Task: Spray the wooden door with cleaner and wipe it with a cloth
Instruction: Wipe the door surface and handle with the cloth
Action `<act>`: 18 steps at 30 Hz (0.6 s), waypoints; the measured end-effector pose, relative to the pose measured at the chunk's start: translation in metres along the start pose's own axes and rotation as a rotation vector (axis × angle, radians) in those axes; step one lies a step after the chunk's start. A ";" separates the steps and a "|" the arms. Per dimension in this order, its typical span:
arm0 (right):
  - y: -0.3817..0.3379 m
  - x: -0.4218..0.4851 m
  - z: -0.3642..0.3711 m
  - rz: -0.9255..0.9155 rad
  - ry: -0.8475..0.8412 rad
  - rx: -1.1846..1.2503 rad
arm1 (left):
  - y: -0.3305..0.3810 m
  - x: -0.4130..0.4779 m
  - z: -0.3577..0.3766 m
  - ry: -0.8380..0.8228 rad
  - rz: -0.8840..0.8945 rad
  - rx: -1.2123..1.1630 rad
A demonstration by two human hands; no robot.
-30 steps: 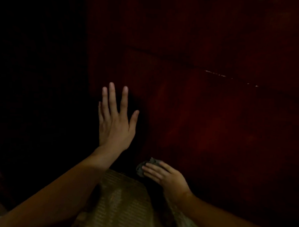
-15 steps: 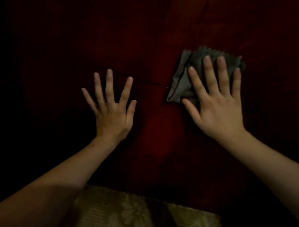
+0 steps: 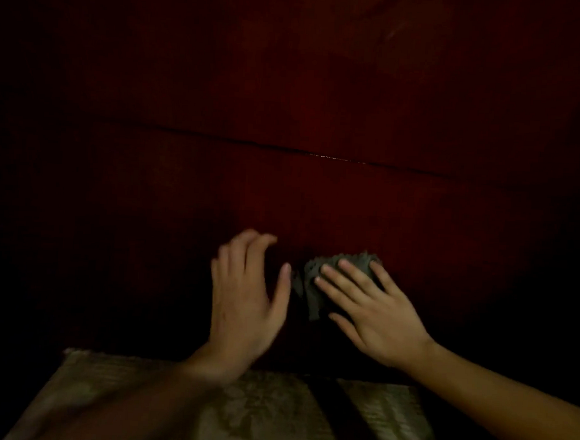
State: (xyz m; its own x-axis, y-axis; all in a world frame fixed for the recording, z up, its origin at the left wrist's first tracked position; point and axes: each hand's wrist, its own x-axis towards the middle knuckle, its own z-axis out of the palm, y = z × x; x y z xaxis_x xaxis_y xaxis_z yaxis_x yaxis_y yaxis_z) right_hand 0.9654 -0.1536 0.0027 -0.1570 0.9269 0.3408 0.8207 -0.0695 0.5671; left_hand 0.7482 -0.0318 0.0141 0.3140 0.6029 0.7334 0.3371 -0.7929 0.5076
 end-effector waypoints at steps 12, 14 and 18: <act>0.030 0.012 -0.053 0.105 0.021 0.162 | 0.077 -0.005 0.041 -0.068 -1.025 -1.006; 0.033 0.011 -0.056 0.090 0.006 0.162 | 0.074 -0.002 0.040 -0.016 -1.108 -1.026; 0.034 0.011 -0.056 0.074 -0.004 0.169 | 0.069 -0.006 0.034 -0.135 -1.057 -0.910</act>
State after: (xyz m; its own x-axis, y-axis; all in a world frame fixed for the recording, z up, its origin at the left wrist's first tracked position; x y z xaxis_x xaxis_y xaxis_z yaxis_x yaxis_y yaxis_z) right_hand 0.9608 -0.1661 0.0677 -0.0909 0.9229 0.3741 0.9108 -0.0749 0.4060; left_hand 0.7999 -0.0867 0.0294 0.3756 0.9056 -0.1969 -0.2051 0.2884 0.9353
